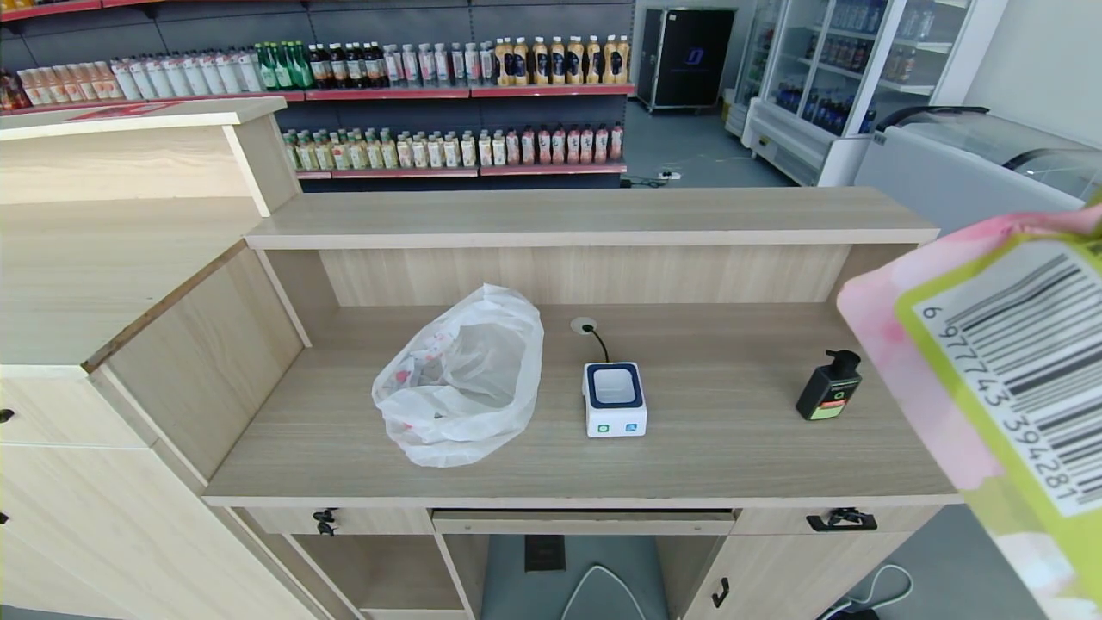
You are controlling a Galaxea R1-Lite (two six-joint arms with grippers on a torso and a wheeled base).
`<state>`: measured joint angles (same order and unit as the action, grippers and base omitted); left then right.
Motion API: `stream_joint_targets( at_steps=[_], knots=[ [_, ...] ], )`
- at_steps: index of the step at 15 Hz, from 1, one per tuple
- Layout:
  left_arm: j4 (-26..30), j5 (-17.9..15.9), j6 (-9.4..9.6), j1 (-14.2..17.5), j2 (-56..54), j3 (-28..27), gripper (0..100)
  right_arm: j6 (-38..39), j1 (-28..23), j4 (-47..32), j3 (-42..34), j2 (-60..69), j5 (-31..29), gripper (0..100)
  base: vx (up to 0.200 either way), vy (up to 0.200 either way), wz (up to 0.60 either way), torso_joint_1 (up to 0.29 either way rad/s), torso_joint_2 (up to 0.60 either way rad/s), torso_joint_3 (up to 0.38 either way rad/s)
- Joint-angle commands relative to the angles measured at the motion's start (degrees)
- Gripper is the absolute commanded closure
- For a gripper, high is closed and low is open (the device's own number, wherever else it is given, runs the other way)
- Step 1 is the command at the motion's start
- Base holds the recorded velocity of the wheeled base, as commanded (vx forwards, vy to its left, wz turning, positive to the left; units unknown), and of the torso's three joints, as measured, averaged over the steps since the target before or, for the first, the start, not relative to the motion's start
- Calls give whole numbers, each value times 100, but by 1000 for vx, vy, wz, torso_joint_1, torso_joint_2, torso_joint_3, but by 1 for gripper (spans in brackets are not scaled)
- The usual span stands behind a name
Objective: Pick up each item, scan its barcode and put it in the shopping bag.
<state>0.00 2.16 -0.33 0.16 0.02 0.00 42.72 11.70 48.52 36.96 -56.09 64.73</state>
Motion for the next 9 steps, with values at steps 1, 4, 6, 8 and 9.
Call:
stream_joint_targets(
  at_steps=[1,4,6,8,9],
  knots=[
    [0,4,-2,2,-2,0,0,9,43,-18,4,-34,4,100,0,0,0,0,0,0],
    [0,4,-2,2,-2,0,0,-9,359,-202,-14,98,-4,100,0,0,0,0,0,0],
    [0,4,-2,2,-2,0,0,-35,359,-211,-75,125,-31,100,0,0,0,0,0,0],
    [0,4,-2,2,-2,0,0,-44,359,-202,-75,98,-40,100,0,0,0,0,0,0],
    [0,4,-2,2,-2,0,0,-44,359,-202,-66,81,-40,100,0,0,0,0,0,0]
  ],
)
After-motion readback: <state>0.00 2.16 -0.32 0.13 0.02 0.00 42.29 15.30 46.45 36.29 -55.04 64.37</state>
